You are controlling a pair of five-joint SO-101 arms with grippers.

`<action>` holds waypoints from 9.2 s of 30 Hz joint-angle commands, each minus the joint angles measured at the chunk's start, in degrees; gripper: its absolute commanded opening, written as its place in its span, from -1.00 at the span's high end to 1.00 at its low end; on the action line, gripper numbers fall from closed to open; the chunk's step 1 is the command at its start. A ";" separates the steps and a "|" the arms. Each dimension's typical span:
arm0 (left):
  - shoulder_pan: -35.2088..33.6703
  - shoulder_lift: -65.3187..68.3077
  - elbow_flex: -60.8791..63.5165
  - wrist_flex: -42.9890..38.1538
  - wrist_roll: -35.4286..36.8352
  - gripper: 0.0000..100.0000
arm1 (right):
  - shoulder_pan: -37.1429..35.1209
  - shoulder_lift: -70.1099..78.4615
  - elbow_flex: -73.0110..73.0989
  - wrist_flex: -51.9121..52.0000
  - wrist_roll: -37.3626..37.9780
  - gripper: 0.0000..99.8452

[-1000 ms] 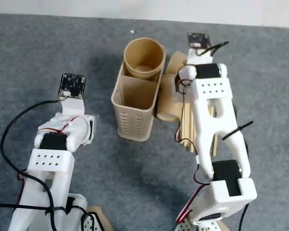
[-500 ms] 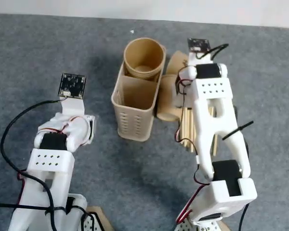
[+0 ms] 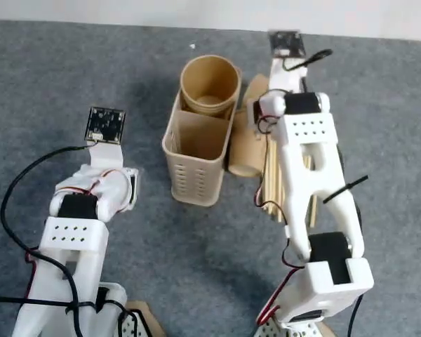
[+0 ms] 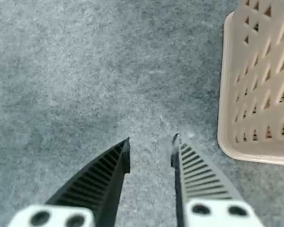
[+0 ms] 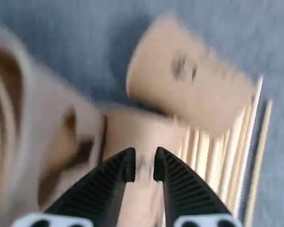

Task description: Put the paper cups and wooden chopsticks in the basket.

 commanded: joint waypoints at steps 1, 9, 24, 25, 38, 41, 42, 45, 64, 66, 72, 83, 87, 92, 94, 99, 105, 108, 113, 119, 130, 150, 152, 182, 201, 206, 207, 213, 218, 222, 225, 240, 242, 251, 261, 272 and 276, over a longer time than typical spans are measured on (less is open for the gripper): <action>0.57 -1.54 -0.13 -0.79 0.44 0.66 | 2.15 -0.31 -1.54 -11.82 -2.99 0.82; 0.57 -1.63 -0.13 -0.88 0.44 0.66 | 2.59 11.12 -3.12 -15.60 -3.16 0.82; 0.66 -1.54 -0.13 -0.97 0.44 0.66 | 3.38 21.32 -19.56 2.68 -2.81 0.82; 0.57 -1.54 -0.13 -0.97 0.44 0.66 | 3.38 21.32 -20.70 5.93 -2.73 0.82; 0.48 -1.63 -0.13 -0.97 0.53 0.66 | -1.89 20.53 -45.58 40.75 3.16 0.82; 0.40 -1.63 -0.22 -0.97 0.53 0.66 | -1.10 17.98 -42.68 40.84 5.63 0.82; 0.40 -1.63 -0.22 -0.97 0.53 0.66 | -0.84 16.75 -41.01 40.84 5.63 0.82; 0.40 -1.63 -0.22 -0.97 0.53 0.66 | -0.75 12.44 -34.77 40.84 5.71 0.82; 0.66 -1.63 1.10 -2.29 0.62 0.66 | 1.10 10.51 -27.47 13.14 5.27 0.82; 0.57 -1.63 1.10 -2.29 0.53 0.66 | 1.10 13.67 -27.91 10.33 5.27 0.82; 0.48 -1.63 1.10 -2.37 0.44 0.66 | 1.45 23.52 -28.00 6.29 5.27 0.82; 0.48 -1.63 1.10 -2.64 0.44 0.66 | 2.33 28.00 -30.55 13.49 5.63 0.82; 0.48 -1.63 1.01 -2.64 0.44 0.66 | 2.15 27.82 -33.19 25.36 5.71 0.82; 0.48 -1.63 1.01 -2.64 0.53 0.66 | 2.24 27.65 -39.34 40.22 5.80 0.82; 0.48 -1.63 1.01 -2.64 0.53 0.66 | 2.95 26.95 -42.95 40.75 5.71 0.82; 0.48 -1.63 1.01 -2.64 0.62 0.66 | 5.32 22.02 -40.48 40.75 6.77 0.82; 0.48 -1.63 0.75 -2.73 0.62 0.66 | 5.14 10.68 -20.35 40.75 14.07 0.82; 0.48 -1.63 0.75 -2.73 0.62 0.66 | 5.05 4.53 -9.63 40.75 14.15 0.82; 0.57 -1.63 0.75 -2.73 0.62 0.66 | 3.65 -6.46 2.15 40.66 14.24 0.82; 0.57 -1.63 0.75 -2.73 0.62 0.66 | 0.22 -14.64 10.59 40.57 14.24 0.82; 0.75 -1.63 0.84 -2.73 0.62 0.66 | -0.66 -15.60 12.97 40.57 14.24 0.82; 0.84 -1.63 0.92 -2.73 0.62 0.66 | -0.84 -15.78 12.88 40.57 29.63 0.82; 0.84 -1.63 0.92 -2.73 0.62 0.66 | -0.75 -15.69 12.88 40.57 31.30 0.82; 0.84 -1.63 0.92 -2.73 0.62 0.66 | 1.63 -20.09 24.84 21.76 31.91 0.50; 0.84 -1.36 1.01 -2.73 0.62 0.66 | 2.77 -20.35 27.47 22.20 27.08 0.99; 0.84 -1.27 1.01 -2.73 0.62 0.66 | 8.48 -20.35 11.21 29.49 23.56 0.99; 0.84 -1.27 1.01 -2.73 0.62 0.66 | 9.36 -20.35 6.64 31.60 23.30 0.99; 0.84 -1.27 1.19 -4.13 0.62 0.66 | 9.98 -19.82 -28.00 39.96 19.25 0.99; 0.84 -1.36 3.65 -8.18 0.44 0.66 | 0.84 -17.63 -43.47 36.88 15.65 0.99; 0.57 -1.54 3.91 -8.53 0.44 0.66 | -4.00 -10.68 -44.09 31.69 15.03 0.99; 0.57 -1.63 4.18 -8.62 0.44 0.66 | -4.44 -3.74 -44.70 30.73 12.57 0.99; 0.75 -1.63 4.09 -8.70 0.44 0.66 | -10.59 -1.71 -51.21 40.66 12.22 0.99; 0.66 -1.63 4.09 -8.70 0.44 0.66 | -10.68 -1.80 -48.48 40.57 12.22 0.99; 0.57 -1.63 4.09 -8.53 0.44 0.66 | -9.54 -1.54 -43.38 40.04 12.40 0.99; 0.57 -1.63 4.09 -8.53 0.44 0.66 | -5.23 -1.71 -43.38 40.22 12.40 0.99; 0.66 -1.63 4.09 -8.53 0.44 0.66 | -5.49 -1.54 -43.38 39.96 12.40 0.98; 0.75 -1.63 4.18 -8.53 0.44 0.66 | -6.55 -1.63 -43.38 37.05 12.57 0.94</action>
